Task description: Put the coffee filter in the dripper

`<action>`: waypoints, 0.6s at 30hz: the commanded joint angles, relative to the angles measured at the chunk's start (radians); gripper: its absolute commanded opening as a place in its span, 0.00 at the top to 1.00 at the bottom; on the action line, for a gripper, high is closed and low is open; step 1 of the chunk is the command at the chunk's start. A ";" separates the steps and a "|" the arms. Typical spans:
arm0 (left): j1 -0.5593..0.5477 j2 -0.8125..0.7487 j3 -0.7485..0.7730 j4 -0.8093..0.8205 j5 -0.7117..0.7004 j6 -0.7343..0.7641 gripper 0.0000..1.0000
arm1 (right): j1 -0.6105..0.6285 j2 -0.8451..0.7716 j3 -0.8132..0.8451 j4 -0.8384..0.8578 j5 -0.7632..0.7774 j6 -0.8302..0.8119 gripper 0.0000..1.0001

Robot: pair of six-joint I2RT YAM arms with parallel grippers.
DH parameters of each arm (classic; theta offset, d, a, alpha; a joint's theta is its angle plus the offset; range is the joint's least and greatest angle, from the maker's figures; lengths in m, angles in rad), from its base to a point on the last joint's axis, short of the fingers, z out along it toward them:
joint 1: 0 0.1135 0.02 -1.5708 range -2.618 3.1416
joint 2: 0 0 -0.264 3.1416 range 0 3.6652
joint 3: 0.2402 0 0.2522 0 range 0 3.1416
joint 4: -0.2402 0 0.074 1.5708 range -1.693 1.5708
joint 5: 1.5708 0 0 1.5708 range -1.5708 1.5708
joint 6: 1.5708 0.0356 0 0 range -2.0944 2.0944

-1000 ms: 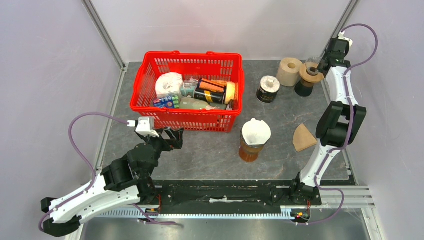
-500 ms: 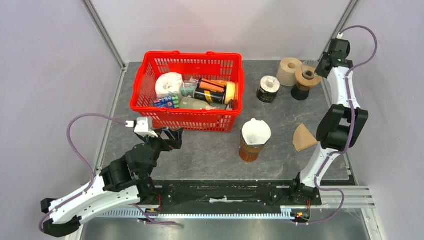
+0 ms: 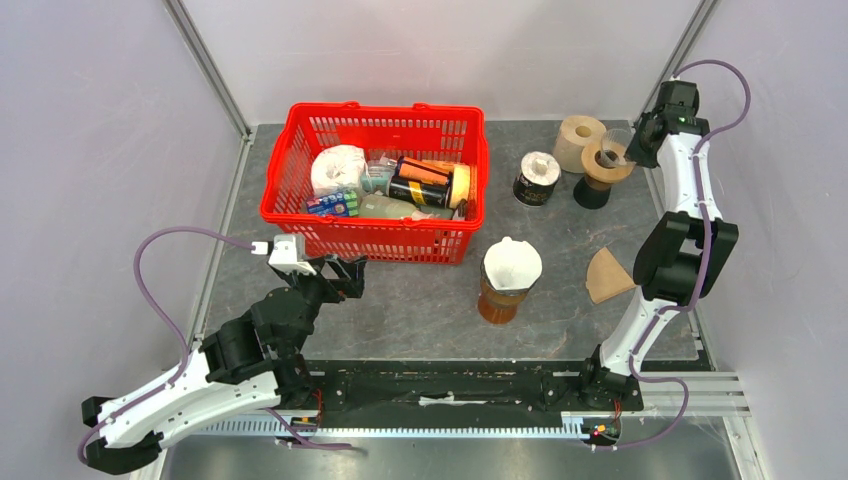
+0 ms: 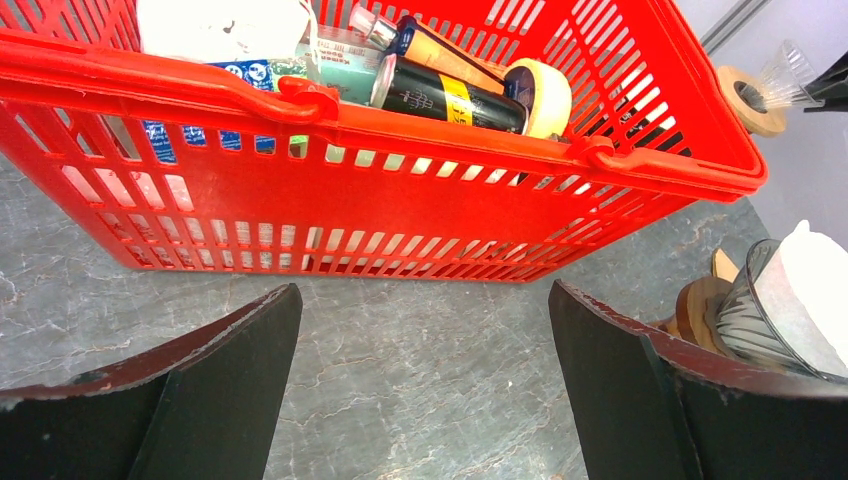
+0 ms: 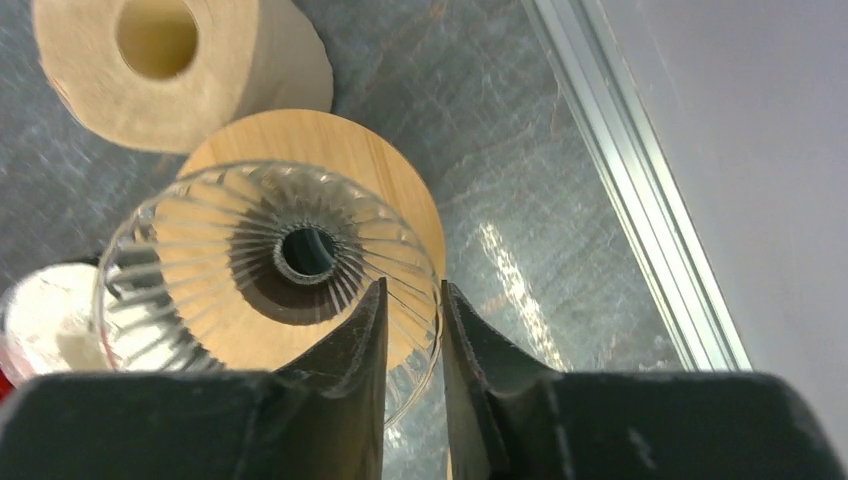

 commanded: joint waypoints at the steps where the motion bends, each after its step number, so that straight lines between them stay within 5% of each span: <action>1: -0.001 -0.011 0.004 0.023 -0.009 -0.017 0.00 | 0.010 0.074 -0.059 -0.369 -0.026 -0.008 0.70; 11: 0.000 -0.011 0.003 0.021 -0.008 -0.016 0.00 | 0.012 0.056 0.042 -0.361 -0.085 0.023 0.60; 18: 0.000 -0.007 0.002 0.023 -0.005 -0.016 0.00 | 0.019 0.023 0.033 -0.365 -0.034 0.017 0.43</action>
